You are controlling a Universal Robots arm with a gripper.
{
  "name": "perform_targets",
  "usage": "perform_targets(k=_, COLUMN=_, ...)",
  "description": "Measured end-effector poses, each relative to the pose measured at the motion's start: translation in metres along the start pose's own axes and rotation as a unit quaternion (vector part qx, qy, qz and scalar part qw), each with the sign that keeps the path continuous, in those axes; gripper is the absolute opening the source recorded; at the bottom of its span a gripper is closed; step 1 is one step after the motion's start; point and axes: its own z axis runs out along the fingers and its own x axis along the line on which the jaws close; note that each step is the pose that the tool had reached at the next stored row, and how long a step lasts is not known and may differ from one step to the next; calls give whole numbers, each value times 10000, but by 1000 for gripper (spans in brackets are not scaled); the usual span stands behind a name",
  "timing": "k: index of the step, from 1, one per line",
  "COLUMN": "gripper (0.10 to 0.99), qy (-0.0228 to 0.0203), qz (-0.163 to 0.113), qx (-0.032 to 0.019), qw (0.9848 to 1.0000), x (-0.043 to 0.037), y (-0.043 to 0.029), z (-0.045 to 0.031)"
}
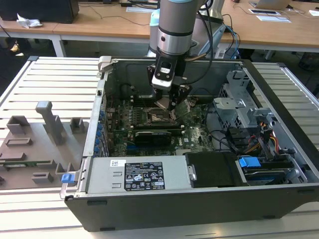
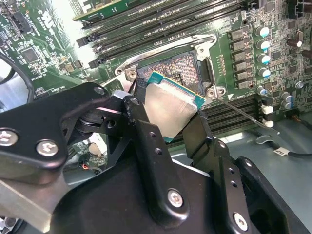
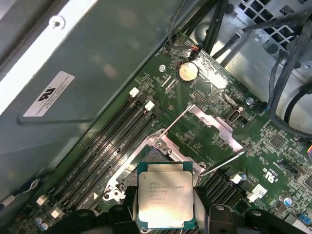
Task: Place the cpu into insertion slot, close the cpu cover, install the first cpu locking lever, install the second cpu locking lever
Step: 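Place the cpu into insertion slot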
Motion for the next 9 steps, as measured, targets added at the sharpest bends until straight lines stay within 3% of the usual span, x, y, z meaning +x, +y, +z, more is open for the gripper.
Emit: perform_targets(k=9, gripper=541, qy=-3, qz=186, qx=1, qw=9998, x=0, y=0, z=2)
